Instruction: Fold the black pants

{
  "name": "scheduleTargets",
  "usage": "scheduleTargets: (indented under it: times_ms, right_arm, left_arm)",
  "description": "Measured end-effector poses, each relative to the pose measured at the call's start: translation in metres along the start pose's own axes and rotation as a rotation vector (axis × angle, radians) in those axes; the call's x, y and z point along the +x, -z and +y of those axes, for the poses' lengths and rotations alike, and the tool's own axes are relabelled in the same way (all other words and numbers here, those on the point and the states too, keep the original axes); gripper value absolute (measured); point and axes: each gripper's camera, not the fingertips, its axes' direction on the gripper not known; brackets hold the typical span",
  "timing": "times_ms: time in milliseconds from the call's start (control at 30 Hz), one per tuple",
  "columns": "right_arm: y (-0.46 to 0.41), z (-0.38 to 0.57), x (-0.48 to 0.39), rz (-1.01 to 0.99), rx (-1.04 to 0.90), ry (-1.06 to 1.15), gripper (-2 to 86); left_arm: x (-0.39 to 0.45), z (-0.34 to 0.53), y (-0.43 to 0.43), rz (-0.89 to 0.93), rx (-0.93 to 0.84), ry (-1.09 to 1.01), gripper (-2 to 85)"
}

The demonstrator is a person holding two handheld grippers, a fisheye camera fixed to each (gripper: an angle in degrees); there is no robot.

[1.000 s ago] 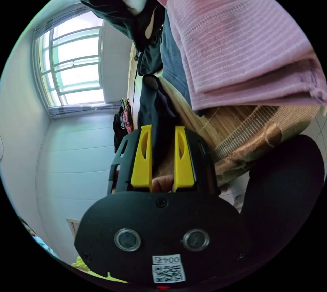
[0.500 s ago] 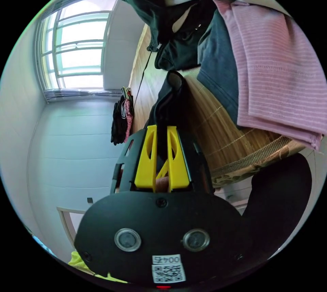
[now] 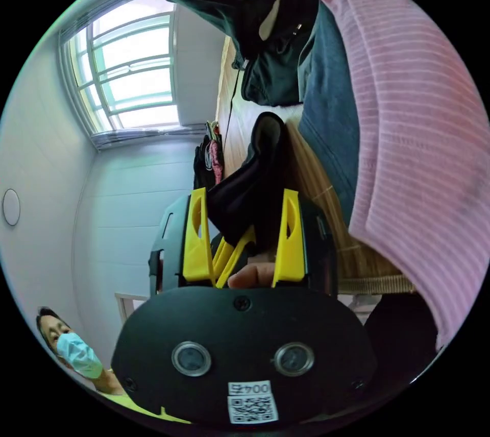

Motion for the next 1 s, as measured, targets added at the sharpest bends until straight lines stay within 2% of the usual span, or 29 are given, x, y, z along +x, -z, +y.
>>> scheduleTargets:
  times_ms: [167,367,467,533,633,800,900,1000]
  right_arm:
    - [-0.031,-0.039,0.002,-0.062,-0.154,-0.018,18.7]
    - [-0.066,-0.065,0.01,0.153,-0.287,-0.069,6.5]
    - [-0.072,-0.062,0.002,0.141,-0.273,-0.014,6.1]
    - [-0.078,-0.052,-0.021,0.157,-0.246,0.066,5.9]
    - [-0.092,-0.037,-0.068,0.237,-0.24,0.189,5.7]
    - [-0.129,-0.007,-0.157,0.326,-0.259,0.337,5.6]
    - [-0.163,0.015,-0.209,0.405,-0.284,0.392,5.6]
    - [-0.201,0.039,-0.254,0.489,-0.296,0.449,5.6]
  left_arm:
    - [0.012,0.007,-0.005,-0.035,0.006,-0.065,6.4]
    - [0.015,0.015,-0.007,-0.034,0.011,-0.1,6.6]
    - [0.003,0.023,0.004,-0.006,0.031,-0.061,6.3]
    - [-0.015,0.035,0.02,0.045,0.056,0.019,5.6]
    - [-0.063,0.074,0.046,0.145,0.103,0.254,3.9]
    - [-0.164,0.193,0.063,0.322,0.127,0.759,2.3]
    - [-0.199,0.265,0.064,0.332,0.119,0.99,1.7]
    - [-0.215,0.311,0.074,0.278,0.09,1.099,1.4]
